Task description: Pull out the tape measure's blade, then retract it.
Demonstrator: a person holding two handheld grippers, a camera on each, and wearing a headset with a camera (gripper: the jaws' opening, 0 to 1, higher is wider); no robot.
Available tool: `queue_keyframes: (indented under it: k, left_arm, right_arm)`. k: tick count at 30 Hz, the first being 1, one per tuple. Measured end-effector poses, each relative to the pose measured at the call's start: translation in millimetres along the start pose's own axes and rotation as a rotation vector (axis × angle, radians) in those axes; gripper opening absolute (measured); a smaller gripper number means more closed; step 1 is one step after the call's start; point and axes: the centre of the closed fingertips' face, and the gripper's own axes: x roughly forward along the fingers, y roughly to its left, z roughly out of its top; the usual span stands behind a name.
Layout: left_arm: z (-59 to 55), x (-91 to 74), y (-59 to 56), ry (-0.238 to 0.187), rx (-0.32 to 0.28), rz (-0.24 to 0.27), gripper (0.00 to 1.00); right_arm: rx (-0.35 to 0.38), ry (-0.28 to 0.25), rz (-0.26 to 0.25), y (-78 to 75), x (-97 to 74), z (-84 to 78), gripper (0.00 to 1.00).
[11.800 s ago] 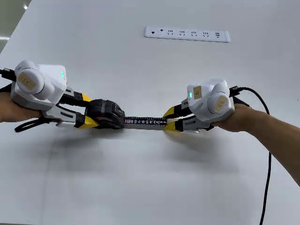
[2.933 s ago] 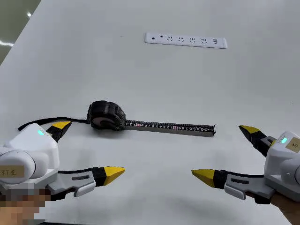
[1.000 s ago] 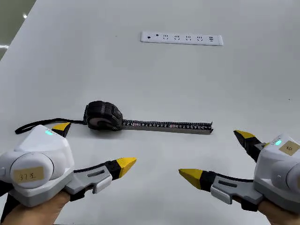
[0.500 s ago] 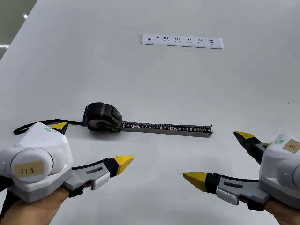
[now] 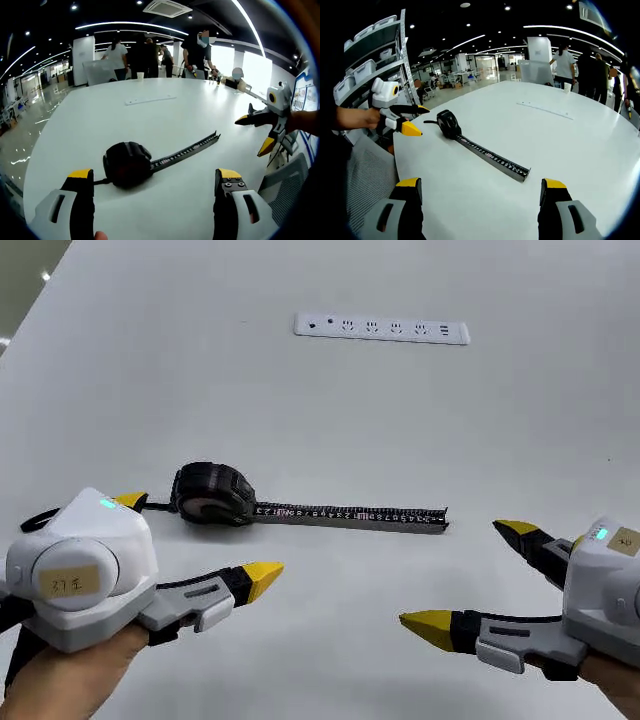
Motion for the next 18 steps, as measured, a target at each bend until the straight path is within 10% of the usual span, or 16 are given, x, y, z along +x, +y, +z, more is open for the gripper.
queue_keyframes:
  k: [18]
  left_arm:
    - [1.6, 17.9, 8.9, 0.012, -0.011, 0.013, 0.97]
  right_arm:
    - [-0.075, 0.052, 0.082, -15.6, 2.3, -6.4, 0.96]
